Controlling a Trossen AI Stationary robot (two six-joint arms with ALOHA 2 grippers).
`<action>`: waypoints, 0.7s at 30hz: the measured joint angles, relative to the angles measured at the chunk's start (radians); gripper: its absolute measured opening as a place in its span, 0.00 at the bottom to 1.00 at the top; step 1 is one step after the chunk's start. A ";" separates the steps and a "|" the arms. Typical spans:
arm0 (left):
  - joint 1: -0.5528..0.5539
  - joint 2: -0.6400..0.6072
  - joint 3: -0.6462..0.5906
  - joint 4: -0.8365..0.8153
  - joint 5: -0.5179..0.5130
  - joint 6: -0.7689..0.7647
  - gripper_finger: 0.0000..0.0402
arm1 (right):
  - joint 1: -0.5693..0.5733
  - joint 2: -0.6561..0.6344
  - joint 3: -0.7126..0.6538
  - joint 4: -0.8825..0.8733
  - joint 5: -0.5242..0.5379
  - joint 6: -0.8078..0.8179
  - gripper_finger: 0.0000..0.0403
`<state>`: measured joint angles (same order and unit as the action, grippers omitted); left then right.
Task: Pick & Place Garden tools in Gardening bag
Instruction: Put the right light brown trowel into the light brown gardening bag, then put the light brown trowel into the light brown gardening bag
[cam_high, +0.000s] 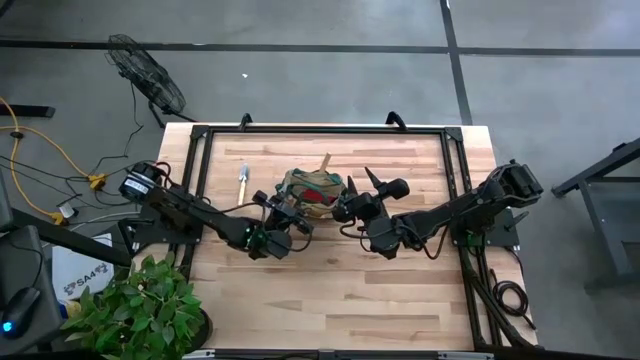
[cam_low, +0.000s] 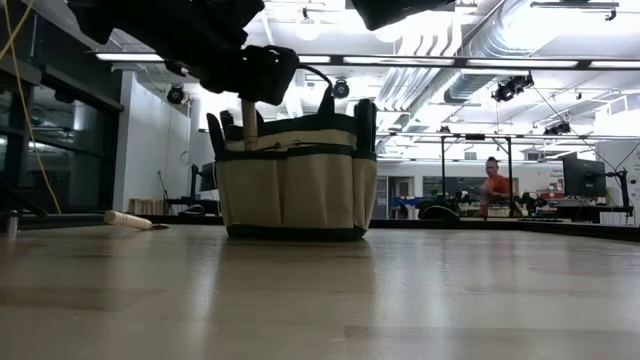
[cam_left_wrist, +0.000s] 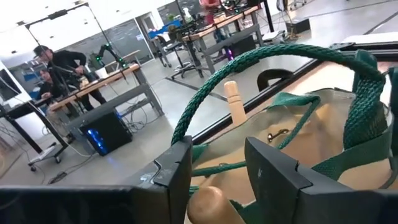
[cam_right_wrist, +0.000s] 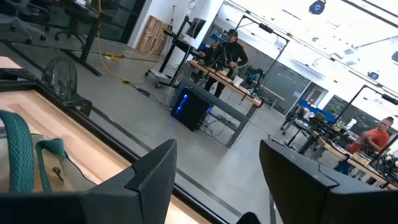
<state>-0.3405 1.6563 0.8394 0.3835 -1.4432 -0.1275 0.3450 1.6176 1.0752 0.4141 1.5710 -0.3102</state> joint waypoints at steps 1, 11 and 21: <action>0.000 -0.003 0.000 -0.005 0.007 0.000 0.36 | 0.000 0.000 0.000 0.000 0.000 0.000 0.55; 0.000 -0.019 0.000 -0.072 0.042 -0.007 0.36 | 0.002 0.000 0.000 -0.001 0.000 0.000 0.55; 0.000 -0.072 0.000 -0.123 0.077 -0.011 0.46 | 0.002 0.000 0.000 -0.068 -0.001 0.069 0.55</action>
<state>-0.3405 1.5842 0.8391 0.2603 -1.3659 -0.1389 0.3470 1.6176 1.0752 0.3465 1.5701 -0.2411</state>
